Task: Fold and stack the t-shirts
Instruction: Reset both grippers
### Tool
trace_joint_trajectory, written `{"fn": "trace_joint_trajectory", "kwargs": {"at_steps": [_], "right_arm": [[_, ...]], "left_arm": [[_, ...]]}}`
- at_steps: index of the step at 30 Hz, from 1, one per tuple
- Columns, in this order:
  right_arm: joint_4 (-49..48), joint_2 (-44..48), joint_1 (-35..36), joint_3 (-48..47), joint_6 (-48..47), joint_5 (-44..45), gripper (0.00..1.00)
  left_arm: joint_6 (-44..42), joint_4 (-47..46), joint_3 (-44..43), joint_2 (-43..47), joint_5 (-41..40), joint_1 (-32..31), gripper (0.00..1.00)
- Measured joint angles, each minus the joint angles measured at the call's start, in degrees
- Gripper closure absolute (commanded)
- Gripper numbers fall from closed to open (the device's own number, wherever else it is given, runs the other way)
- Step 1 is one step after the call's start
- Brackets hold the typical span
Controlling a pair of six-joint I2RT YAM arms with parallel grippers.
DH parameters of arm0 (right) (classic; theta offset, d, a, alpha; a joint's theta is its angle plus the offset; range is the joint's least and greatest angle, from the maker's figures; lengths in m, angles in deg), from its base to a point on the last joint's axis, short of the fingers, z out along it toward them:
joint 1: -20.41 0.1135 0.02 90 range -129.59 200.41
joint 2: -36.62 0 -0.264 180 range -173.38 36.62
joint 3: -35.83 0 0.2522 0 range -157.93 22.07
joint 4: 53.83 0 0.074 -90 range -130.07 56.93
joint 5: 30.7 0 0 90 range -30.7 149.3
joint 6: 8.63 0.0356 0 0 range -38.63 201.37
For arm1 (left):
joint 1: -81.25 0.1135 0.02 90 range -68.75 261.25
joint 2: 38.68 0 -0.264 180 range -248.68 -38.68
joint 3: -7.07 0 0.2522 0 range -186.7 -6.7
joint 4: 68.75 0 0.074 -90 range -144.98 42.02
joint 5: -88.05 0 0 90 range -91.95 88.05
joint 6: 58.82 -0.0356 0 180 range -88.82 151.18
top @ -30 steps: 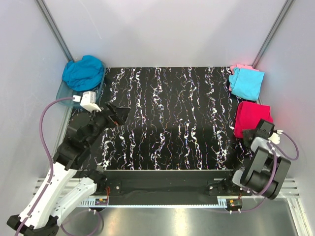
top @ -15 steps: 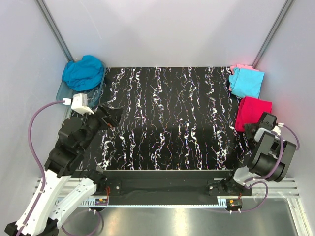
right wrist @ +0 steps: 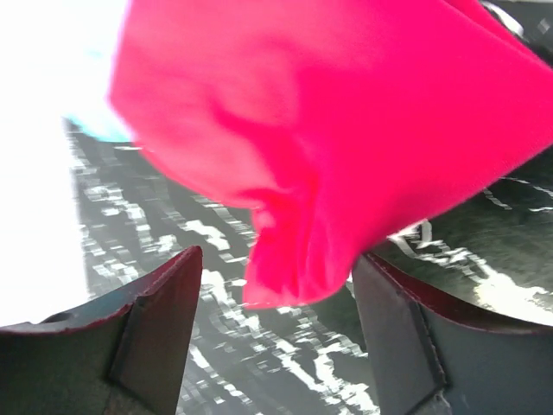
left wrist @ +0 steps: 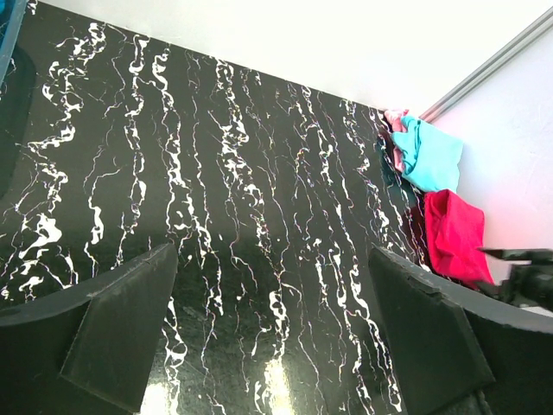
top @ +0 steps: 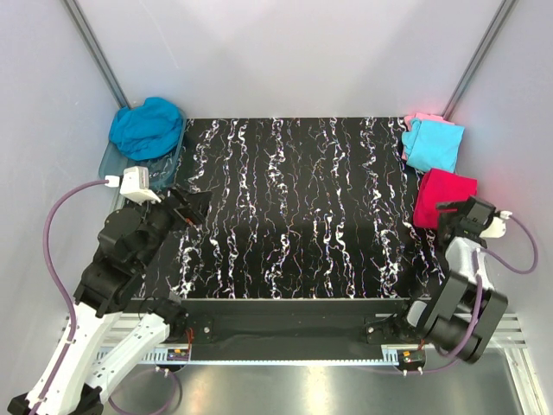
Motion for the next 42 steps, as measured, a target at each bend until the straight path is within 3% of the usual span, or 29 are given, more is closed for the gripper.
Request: {"fn": "trace_joint_trajectory", "kwargs": {"at_steps": [9, 10, 12, 13, 18, 25, 29, 34, 42], "right_arm": [[4.6, 11.7, 1.6, -0.1, -0.5, -4.5, 0.19], [4.9, 12.0, 2.8, -0.1, -0.8, -5.6, 0.16], [5.0, 12.1, 6.2, -0.1, -1.2, -7.4, 0.01], [4.9, 12.1, 7.8, -0.1, -1.3, -8.2, 0.00], [0.7, 10.7, 27.4, 0.1, -3.3, -7.9, 0.00], [-1.0, -3.2, 54.5, -10.7, -13.1, -4.5, 0.00], [-5.2, -4.2, 65.7, -11.9, -18.2, -3.3, 0.00], [-7.9, -5.1, 66.9, -11.4, -21.4, -3.4, 0.00], [-8.8, -6.2, 69.9, -9.5, -26.0, -1.8, 0.00]], "left_arm": [[0.7, -0.5, 0.7, -0.2, 0.1, 0.0, 0.01], [0.9, -0.7, 1.0, -0.2, 0.1, 0.0, 0.01], [1.3, -0.8, 1.7, -0.2, 0.2, 0.0, 0.01], [1.5, -1.0, 2.0, -0.2, 0.3, 0.0, 0.01], [2.5, -1.8, 4.3, 0.2, 0.7, 0.0, 0.01], [3.4, -3.2, 11.3, 1.4, 0.7, 0.0, 0.01], [3.5, -3.1, 15.5, 0.2, 0.7, 0.0, 0.01], [4.9, -4.5, 16.8, -6.3, -0.3, -3.7, 0.01], [6.7, -11.0, 19.6, -21.8, -11.4, -20.6, 0.01]]}}
